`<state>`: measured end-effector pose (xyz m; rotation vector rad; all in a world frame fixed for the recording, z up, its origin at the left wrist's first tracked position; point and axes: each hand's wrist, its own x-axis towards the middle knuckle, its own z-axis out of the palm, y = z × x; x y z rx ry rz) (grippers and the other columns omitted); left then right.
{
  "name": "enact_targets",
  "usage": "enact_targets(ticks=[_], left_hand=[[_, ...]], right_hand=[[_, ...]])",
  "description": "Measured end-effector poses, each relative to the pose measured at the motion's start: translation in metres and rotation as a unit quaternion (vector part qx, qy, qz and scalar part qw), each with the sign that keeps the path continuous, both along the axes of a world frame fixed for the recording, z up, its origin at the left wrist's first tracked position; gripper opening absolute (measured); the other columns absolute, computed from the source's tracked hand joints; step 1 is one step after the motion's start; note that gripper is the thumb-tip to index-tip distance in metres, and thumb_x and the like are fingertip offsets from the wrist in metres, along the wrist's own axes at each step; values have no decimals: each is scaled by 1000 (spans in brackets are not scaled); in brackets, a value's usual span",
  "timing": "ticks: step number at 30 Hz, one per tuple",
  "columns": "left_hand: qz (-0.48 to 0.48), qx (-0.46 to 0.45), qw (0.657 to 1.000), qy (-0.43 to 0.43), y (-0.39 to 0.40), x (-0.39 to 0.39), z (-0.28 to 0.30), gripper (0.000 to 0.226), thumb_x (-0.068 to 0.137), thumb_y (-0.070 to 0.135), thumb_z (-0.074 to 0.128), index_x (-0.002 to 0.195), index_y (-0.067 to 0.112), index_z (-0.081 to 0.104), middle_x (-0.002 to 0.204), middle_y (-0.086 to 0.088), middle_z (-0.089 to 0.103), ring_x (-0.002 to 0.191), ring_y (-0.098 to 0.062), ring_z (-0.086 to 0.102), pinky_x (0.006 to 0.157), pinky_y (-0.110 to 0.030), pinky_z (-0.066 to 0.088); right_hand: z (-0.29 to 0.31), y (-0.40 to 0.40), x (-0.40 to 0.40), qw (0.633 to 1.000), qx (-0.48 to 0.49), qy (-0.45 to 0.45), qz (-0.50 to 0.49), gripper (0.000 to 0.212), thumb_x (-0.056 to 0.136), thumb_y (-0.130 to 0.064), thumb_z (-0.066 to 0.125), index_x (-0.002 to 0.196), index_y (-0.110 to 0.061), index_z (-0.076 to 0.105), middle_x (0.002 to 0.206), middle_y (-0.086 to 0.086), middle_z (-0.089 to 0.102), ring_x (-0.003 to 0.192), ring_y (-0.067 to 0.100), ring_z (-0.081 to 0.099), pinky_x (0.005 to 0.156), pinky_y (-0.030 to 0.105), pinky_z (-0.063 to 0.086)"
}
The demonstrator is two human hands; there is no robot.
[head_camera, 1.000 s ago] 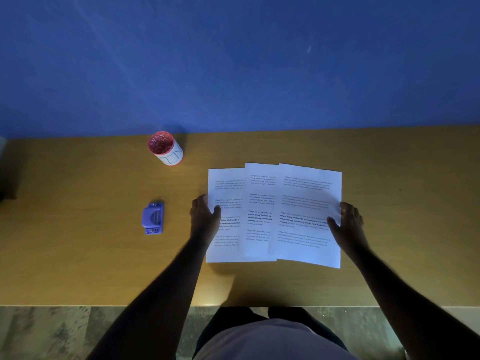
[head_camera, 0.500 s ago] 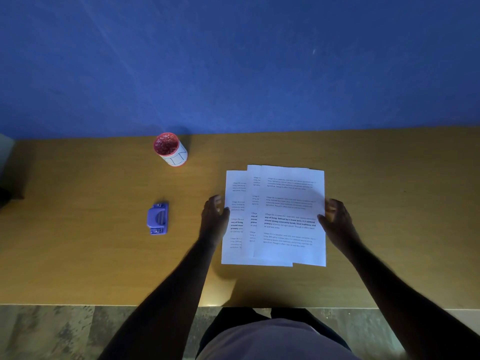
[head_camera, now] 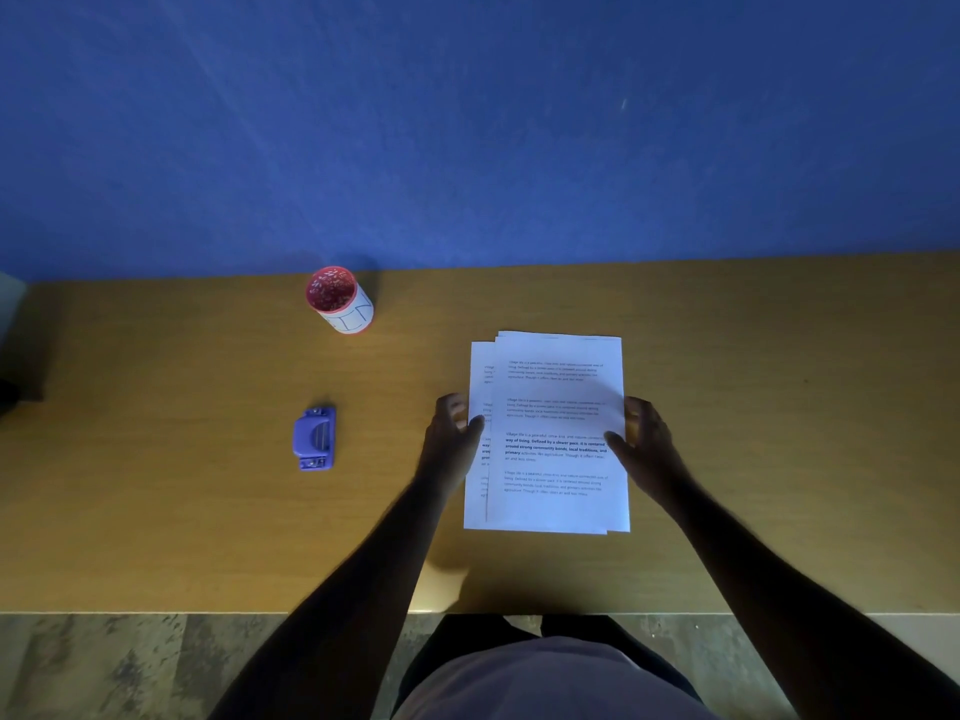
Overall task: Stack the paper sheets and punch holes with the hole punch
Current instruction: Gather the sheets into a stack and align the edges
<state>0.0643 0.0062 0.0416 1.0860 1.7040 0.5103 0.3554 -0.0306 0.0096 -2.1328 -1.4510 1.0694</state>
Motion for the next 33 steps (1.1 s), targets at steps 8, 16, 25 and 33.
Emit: enact_targets(ticks=[8,16,25,33], left_hand=[[10,-19,999,-25,-11,5,-5,52,100,25,64,147,16,45,150,1,56,113,-8,58,69,-13,43],[100,-47,990,-90,-6,15,-8,62,97,19,69,153,5,44,149,-6,60,119,-13,59,88,-21,44],[96,-67,982,-151,1,19,-2,24,96,6,68,119,13,71,119,-3,75,107,-23,72,76,-21,55],[-67,-24,995,-65,-3,24,2,16,93,19,71,104,10,79,98,1,81,94,-24,77,80,-42,62]], right_hand=[[0,-11,-5,999,-3,26,31,57,93,-20,66,144,-18,40,144,9,55,132,29,55,102,53,53],[0,-14,-13,999,1,26,38,58,94,-15,66,146,-14,40,146,11,55,134,29,54,105,51,51],[1,-13,-13,999,-14,29,36,59,95,-18,65,147,-14,38,148,10,54,135,28,52,107,48,49],[3,-14,-13,996,-24,74,31,60,91,-28,63,146,-21,39,143,5,60,131,21,59,101,49,55]])
